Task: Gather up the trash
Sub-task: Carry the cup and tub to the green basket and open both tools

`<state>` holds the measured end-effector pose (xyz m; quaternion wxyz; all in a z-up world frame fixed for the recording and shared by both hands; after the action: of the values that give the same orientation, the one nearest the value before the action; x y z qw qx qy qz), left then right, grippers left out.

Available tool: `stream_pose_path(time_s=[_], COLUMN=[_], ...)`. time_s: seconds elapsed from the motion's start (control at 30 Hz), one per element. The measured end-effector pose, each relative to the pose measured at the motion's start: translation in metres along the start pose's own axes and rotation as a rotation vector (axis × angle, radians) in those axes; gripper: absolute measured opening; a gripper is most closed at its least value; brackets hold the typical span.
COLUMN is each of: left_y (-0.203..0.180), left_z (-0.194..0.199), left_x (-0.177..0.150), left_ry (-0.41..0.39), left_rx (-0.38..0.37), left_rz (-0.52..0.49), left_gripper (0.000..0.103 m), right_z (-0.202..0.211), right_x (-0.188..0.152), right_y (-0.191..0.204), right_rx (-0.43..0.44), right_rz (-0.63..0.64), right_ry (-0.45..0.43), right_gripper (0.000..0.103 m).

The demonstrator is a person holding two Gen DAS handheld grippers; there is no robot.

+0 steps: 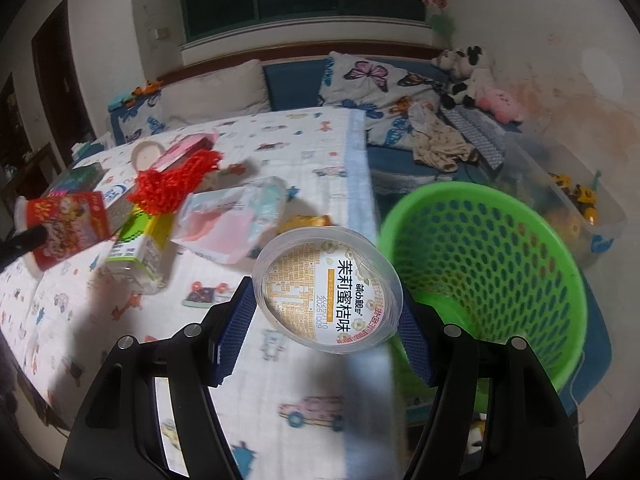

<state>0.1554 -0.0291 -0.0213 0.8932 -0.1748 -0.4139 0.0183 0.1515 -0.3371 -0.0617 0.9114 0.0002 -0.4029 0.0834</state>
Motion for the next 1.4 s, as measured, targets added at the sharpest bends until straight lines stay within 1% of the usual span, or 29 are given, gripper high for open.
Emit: stream_pose_path(time_s=[0.13, 0.3, 0.53, 0.67, 0.8, 0.93, 1.13, 1.23, 1.4], left_y=[-0.027, -0.068, -0.138, -0.176, -0.209, -0.242, -0.281, -0.293, -0.302], left_z=[0.011, 0.007, -0.02, -0.041, -0.063, -0.088, -0.114, -0.127, -0.146], left_x=[0.006, 0.011, 0.008, 0.003, -0.005, -0.017, -0.04, -0.05, -0.066], left_ry=[-0.016, -0.006, 0.056, 0.103, 0.158, 0.213, 0.281, 0.315, 0.376], left_rx=[-0.061, -0.139, -0.246, -0.296, -0.34, -0.366, -0.4, -0.394, -0.367], left_rz=[-0.042, -0.09, -0.161, -0.193, -0.219, -0.249, -0.297, -0.318, -0.338], left_gripper=[0.005, 0.005, 0.005, 0.005, 0.005, 0.005, 0.005, 0.005, 0.005], right_z=[0.002, 0.0, -0.006, -0.006, 0.001, 0.013, 0.026, 0.032, 0.04], right_x=[-0.009, -0.022, -0.042, -0.049, -0.055, -0.065, -0.077, -0.082, -0.092], right_y=[-0.028, -0.06, -0.097, -0.11, -0.122, -0.134, -0.146, -0.153, -0.162], right_rx=[-0.046, -0.09, -0.111, -0.11, -0.119, -0.126, -0.147, -0.158, -0.162], right_rz=[-0.036, -0.076, -0.121, -0.138, -0.151, -0.166, -0.189, -0.212, -0.256], right_ry=[0.013, 0.033, 0.062, 0.069, 0.06, 0.05, 0.032, 0.024, 0.021], right_gripper=[0.067, 0.068, 0.068, 0.075, 0.075, 0.076, 0.078, 0.078, 0.078])
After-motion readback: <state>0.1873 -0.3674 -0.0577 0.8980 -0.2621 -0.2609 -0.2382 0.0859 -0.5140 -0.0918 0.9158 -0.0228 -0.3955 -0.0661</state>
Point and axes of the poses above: each gripper's, at about its wrist camera, not at the fingertips, and z roughly against the way its jaws point, y to its left, x to its top, the point moved 6 cm from there along -z, roughly the way its jaws point, and after that the axes turned 10 degrees about z, right-handed, at the moved point
